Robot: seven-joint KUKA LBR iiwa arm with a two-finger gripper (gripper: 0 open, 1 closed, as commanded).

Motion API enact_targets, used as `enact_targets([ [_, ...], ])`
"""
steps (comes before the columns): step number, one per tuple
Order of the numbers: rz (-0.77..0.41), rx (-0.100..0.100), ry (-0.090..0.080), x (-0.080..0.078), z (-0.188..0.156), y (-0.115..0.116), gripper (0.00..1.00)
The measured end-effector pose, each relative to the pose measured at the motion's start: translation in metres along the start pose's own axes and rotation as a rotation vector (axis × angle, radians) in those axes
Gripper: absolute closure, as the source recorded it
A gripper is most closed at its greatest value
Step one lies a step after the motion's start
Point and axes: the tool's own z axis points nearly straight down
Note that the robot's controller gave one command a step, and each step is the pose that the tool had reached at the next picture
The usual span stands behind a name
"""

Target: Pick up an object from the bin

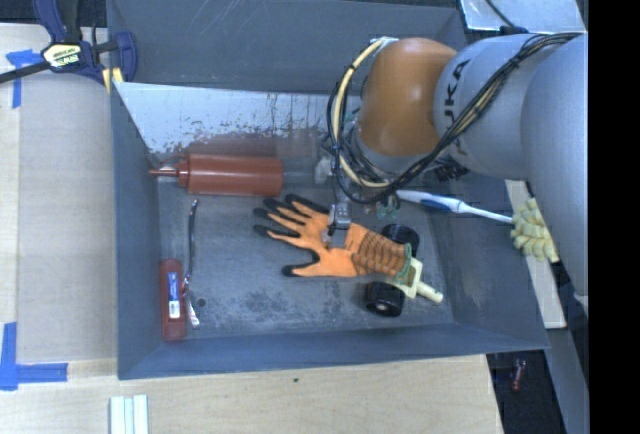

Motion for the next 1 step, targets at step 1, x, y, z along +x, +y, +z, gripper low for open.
enact_targets([
  [1,0.105,-0.001,-0.012,0.0248,0.0007,0.0047,0.0],
])
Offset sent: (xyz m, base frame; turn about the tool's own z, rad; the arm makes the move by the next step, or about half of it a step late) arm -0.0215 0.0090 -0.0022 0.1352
